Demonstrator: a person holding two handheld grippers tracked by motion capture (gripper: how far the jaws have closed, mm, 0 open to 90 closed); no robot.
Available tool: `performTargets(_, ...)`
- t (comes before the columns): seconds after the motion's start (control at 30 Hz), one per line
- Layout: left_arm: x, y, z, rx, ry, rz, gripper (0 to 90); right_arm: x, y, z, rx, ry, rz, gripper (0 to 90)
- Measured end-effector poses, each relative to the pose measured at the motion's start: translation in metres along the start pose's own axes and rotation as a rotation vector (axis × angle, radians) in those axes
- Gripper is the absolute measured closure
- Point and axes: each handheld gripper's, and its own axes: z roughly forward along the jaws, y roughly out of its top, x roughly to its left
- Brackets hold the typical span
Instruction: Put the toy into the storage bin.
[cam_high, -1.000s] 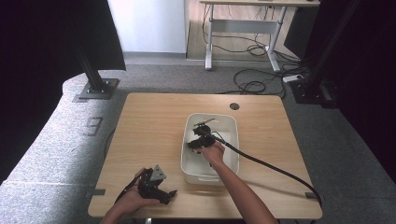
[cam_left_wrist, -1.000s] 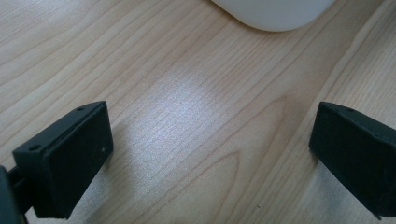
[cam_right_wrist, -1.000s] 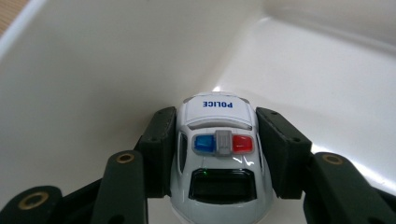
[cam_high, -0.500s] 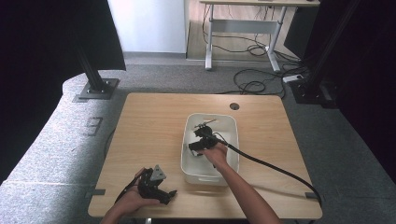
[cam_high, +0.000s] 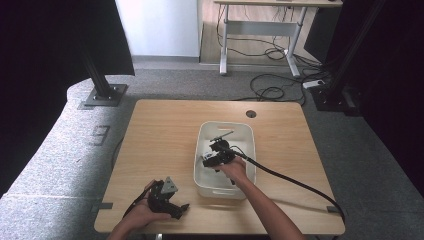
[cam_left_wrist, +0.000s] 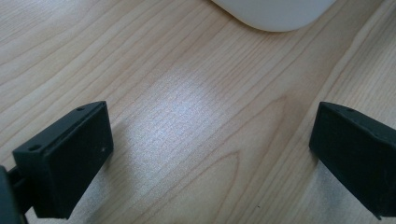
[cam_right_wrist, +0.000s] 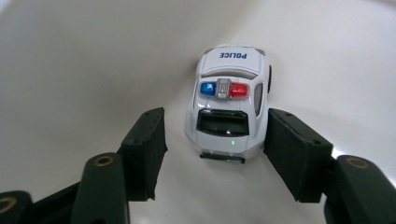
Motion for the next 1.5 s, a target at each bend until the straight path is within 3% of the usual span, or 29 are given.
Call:
performTargets(0.07,0.000,0.000,0.000,-0.001,-0.001,0.001,0.0,0.001,0.000,-0.002,0.009,0.028,0.017,41.9)
performTargets(0.13,0.000,0.000,0.000,0.000,-0.002,0.002,0.0,0.003,-0.001,-0.003,0.016,0.046,0.004,42.0)
performTargets(0.57,0.000,0.000,0.000,0.000,-0.001,0.001,0.0,0.003,-0.004,-0.005,0.042,0.073,0.005,37.9)
performTargets(0.67,0.000,0.000,0.000,0.000,-0.001,0.001,0.0,0.002,-0.004,-0.011,0.018,0.051,-0.007,36.1)
performTargets(0.77,0.000,0.000,0.000,0.000,-0.001,0.001,0.0,0.005,-0.005,-0.023,-0.026,-0.003,-0.064,35.0)
performTargets(0.93,0.000,0.000,0.000,0.000,-0.003,-0.001,0.0,0.012,-0.008,-0.046,-0.112,-0.036,-0.126,34.7)
performTargets(1.13,0.000,0.000,0.000,0.001,-0.002,0.001,0.0,0.003,-0.018,-0.076,-0.208,-0.067,-0.123,35.0)
performTargets(1.5,0.000,0.000,0.000,-0.001,-0.002,0.001,0.0,-0.021,-0.040,-0.124,-0.314,-0.115,-0.141,35.4)
